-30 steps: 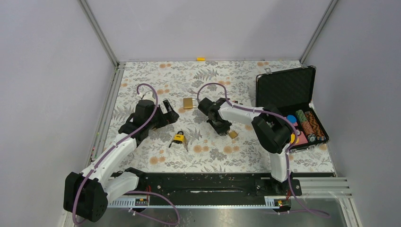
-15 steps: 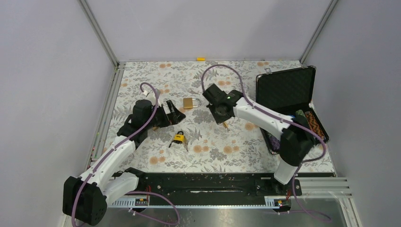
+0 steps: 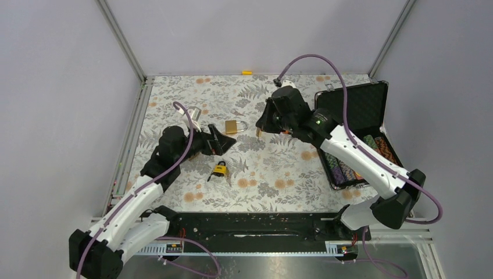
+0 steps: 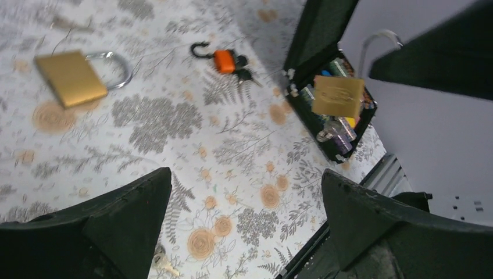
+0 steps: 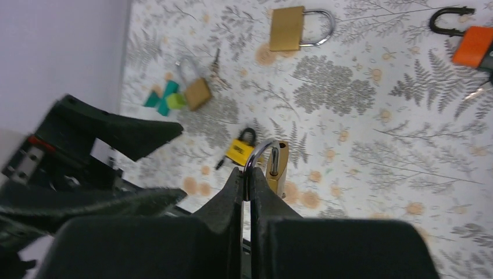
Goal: Lock with the key
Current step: Pick up the lock from the center of the board.
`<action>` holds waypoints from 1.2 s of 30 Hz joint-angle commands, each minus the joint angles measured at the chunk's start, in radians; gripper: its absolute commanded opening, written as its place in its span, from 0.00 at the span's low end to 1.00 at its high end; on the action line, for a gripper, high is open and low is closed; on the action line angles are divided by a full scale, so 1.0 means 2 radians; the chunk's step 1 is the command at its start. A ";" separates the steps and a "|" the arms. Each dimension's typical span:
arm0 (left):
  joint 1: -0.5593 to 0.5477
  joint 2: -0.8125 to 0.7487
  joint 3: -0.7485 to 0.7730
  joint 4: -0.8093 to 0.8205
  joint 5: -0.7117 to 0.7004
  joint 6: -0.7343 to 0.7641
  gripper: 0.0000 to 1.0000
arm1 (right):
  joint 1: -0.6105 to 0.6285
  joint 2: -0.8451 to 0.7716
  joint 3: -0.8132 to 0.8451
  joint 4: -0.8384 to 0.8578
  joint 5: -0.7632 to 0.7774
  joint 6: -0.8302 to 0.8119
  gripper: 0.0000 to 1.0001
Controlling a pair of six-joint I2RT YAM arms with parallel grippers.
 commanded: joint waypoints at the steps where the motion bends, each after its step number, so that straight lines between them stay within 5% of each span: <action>1: -0.045 -0.031 0.016 0.071 -0.052 0.071 0.99 | 0.001 -0.034 0.013 0.046 0.011 0.123 0.00; 11: -0.132 -0.037 -0.001 0.169 -0.124 0.174 0.99 | -0.007 -0.071 -0.054 0.150 -0.043 0.231 0.00; 17: -0.173 -0.013 0.024 0.149 -0.114 0.233 0.99 | -0.007 -0.104 -0.114 0.216 -0.067 0.249 0.00; 22: -0.225 0.027 0.049 0.148 -0.196 0.254 0.96 | -0.006 -0.143 -0.163 0.263 -0.080 0.261 0.00; 27: -0.253 0.052 0.061 0.165 -0.268 0.253 0.59 | -0.007 -0.183 -0.196 0.285 -0.077 0.262 0.00; 30: -0.259 0.046 0.048 0.199 -0.283 0.243 0.47 | -0.007 -0.201 -0.210 0.288 -0.078 0.259 0.00; 33: -0.264 0.040 0.040 0.215 -0.270 0.237 0.49 | -0.008 -0.219 -0.227 0.295 -0.079 0.257 0.00; 36: -0.272 0.042 0.041 0.224 -0.243 0.239 0.65 | -0.008 -0.230 -0.239 0.297 -0.080 0.253 0.00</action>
